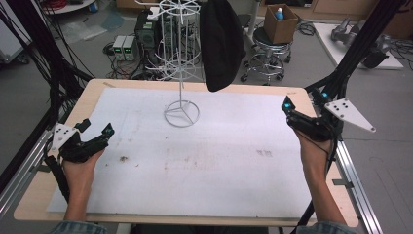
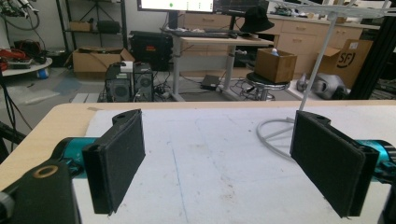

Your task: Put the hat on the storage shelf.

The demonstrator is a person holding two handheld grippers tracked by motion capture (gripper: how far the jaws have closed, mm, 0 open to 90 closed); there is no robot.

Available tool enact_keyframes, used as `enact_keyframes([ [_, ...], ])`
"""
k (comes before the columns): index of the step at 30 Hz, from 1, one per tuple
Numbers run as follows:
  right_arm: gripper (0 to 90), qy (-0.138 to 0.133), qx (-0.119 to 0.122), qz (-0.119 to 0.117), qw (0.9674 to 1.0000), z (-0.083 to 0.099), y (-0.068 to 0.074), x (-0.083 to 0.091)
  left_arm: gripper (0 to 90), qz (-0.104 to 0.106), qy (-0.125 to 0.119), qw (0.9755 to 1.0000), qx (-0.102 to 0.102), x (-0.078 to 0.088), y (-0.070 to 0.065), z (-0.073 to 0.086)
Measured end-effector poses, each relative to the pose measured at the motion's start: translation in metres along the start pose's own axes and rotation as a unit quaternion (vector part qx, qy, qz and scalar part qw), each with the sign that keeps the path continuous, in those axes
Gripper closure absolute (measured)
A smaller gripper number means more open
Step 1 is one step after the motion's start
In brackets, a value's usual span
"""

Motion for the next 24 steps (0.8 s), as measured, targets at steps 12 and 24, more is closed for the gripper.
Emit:
enact_keyframes([
  [12,10.6,0.025,-0.017,0.005,0.9995,0.046,-0.002,0.012,17.9,0.0,0.001,1.0,-0.002,-0.001,-0.001,0.002],
  [24,10.6,0.061,0.005,-0.008,0.9981,0.062,0.016,0.013,17.9,0.0,0.003,1.0,-0.003,-0.001,-0.001,0.002],
])
Point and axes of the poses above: each handheld gripper's, and its own axes: x roughly backward along the jaws, z roughly out of its underside, y roughly to its left, the point moved 8 cm from there along -x, roughly forward along the jaws, and after that the axes turned 12 degrees about -z, right-handed, at the moved point
